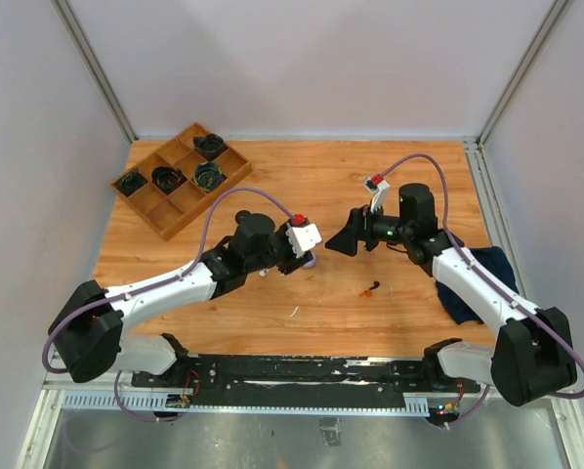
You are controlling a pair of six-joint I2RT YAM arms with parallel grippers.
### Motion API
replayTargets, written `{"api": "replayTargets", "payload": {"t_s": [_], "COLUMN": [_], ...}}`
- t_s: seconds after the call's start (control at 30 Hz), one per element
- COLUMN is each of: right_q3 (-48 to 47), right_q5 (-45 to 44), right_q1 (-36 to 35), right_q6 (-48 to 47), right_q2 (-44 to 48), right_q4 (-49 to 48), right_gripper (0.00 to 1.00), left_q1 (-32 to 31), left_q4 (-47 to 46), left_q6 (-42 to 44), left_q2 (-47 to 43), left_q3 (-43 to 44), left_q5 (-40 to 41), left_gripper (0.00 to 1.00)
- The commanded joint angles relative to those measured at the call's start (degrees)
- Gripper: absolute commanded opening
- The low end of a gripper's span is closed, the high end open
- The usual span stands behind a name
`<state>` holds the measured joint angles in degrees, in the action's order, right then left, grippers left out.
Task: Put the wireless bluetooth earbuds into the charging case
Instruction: Pick up the charging case at the center of the board.
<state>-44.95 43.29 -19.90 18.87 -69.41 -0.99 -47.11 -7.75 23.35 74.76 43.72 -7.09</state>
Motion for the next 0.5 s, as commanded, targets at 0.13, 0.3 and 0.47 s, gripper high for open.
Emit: {"api": "replayTargets", "payload": {"t_s": [0.13, 0.3, 0.47], "right_q3": [-3.73, -5.30, -6.19], "right_q5": [8.91, 9.56, 9.41], "right_q1": [-0.90, -3.86, -4.87], "right_q6": [2.68, 1.91, 1.69], "right_q2": [-3.91, -5.47, -7.04], "right_q4": [-2.79, -2.83, -2.83], "right_gripper": [0.78, 0.76, 0.71], "left_q1": [-2.47, -3.04, -3.62], "left_q4": [-5.37, -5.40, -5.43], "left_q6": [5.97, 6.35, 6.27], "left_q2": [-2.69, -2.01, -1.37], "left_q3": [-0.82, -0.10, 0.31], "left_q5": [-5.19, -5.64, -5.89], "left_gripper": [0.44, 0.43, 0.43]}}
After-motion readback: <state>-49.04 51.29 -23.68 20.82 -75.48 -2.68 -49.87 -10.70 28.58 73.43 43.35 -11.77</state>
